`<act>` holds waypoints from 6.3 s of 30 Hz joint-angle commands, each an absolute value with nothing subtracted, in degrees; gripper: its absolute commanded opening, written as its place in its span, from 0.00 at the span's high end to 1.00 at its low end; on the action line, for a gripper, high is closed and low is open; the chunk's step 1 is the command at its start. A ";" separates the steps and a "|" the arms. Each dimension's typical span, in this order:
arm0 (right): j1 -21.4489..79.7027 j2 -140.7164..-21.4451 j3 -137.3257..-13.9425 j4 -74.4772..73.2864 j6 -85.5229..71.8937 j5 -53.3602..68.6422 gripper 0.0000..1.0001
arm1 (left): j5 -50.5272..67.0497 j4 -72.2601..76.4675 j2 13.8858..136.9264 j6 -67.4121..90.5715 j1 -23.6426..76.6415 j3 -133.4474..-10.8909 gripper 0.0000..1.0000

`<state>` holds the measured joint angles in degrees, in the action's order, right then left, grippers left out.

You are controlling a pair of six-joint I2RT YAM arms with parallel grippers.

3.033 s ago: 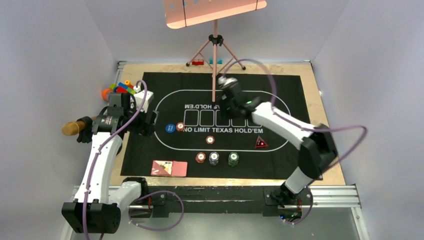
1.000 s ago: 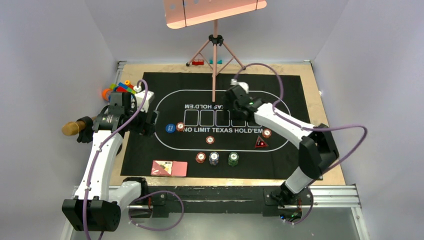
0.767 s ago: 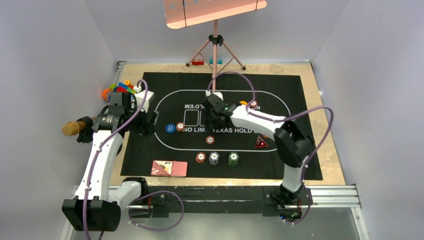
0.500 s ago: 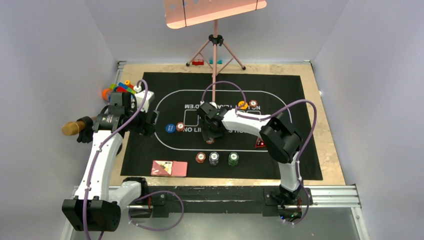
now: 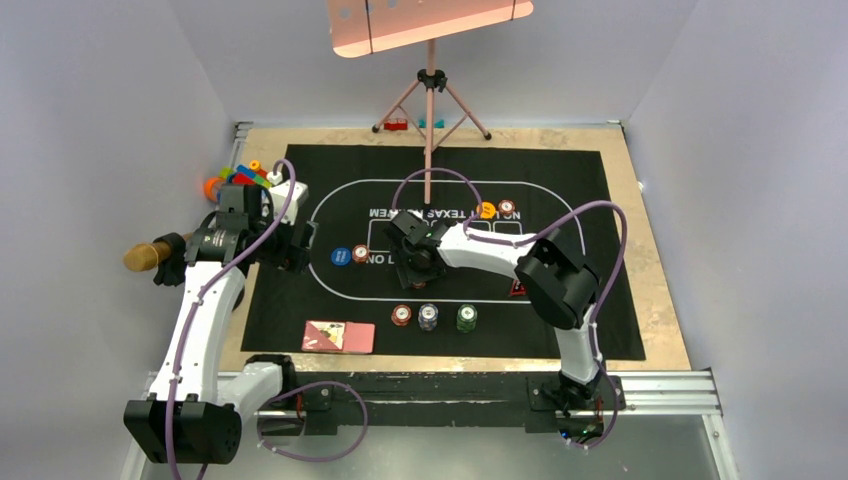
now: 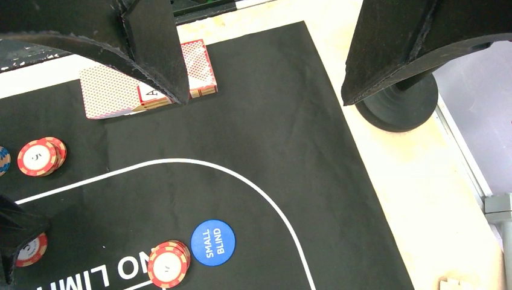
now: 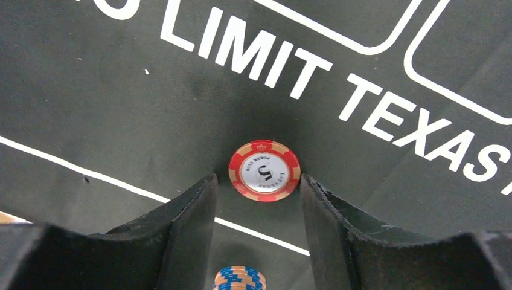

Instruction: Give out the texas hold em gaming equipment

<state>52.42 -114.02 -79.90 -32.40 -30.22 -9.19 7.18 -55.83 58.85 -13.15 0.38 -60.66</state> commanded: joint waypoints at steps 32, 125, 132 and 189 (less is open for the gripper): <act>56.90 -114.59 -88.53 -34.99 -24.85 -5.58 0.47 | 5.80 -55.48 56.41 -15.21 0.00 -61.08 0.00; 62.87 -95.13 -69.93 -37.58 -24.61 -8.03 0.17 | 5.72 -55.53 56.01 -16.35 0.00 -60.38 0.00; 62.97 -96.21 -68.22 -36.84 -24.44 -9.57 0.24 | 5.79 -55.82 56.07 -16.14 0.00 -60.64 0.00; 54.34 -133.32 -121.51 -41.04 -19.32 -8.56 0.89 | 6.50 -56.71 57.23 -15.56 0.00 -62.01 0.00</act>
<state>54.61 -135.52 -117.40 -42.19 -19.42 -9.21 5.78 -56.69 57.91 -16.03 0.38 -60.12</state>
